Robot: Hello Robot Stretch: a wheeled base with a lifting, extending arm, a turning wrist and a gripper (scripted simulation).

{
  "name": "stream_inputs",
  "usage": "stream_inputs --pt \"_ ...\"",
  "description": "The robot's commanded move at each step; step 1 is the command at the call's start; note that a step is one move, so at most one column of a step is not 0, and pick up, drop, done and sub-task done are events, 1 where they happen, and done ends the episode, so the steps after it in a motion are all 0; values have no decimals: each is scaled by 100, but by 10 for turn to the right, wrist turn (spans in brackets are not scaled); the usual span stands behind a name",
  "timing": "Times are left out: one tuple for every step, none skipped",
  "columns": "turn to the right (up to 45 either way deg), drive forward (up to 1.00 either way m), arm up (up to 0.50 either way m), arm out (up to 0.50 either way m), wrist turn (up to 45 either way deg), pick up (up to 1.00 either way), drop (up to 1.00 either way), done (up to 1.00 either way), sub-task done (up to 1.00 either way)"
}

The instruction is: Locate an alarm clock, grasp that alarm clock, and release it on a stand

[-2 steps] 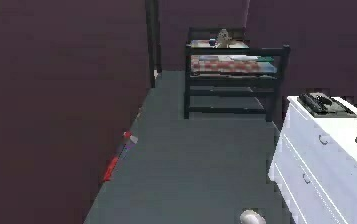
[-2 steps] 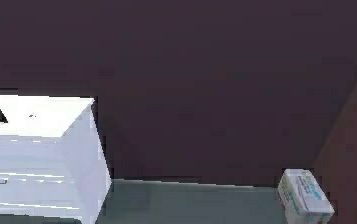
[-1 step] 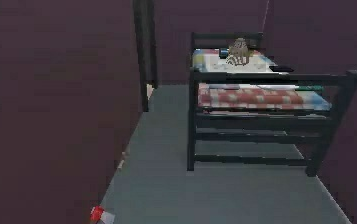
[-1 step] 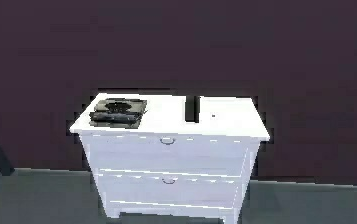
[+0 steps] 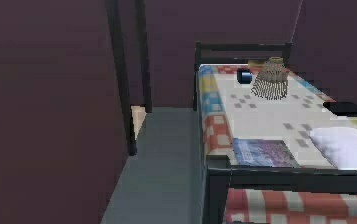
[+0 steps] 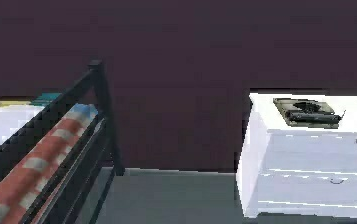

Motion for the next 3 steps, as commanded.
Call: stream_inputs --pt "-60 0 0 0 0 0 0 0 0" --pt "0 50 0 0 0 0 0 0 0" --pt "-30 0 0 0 0 0 0 0 0"
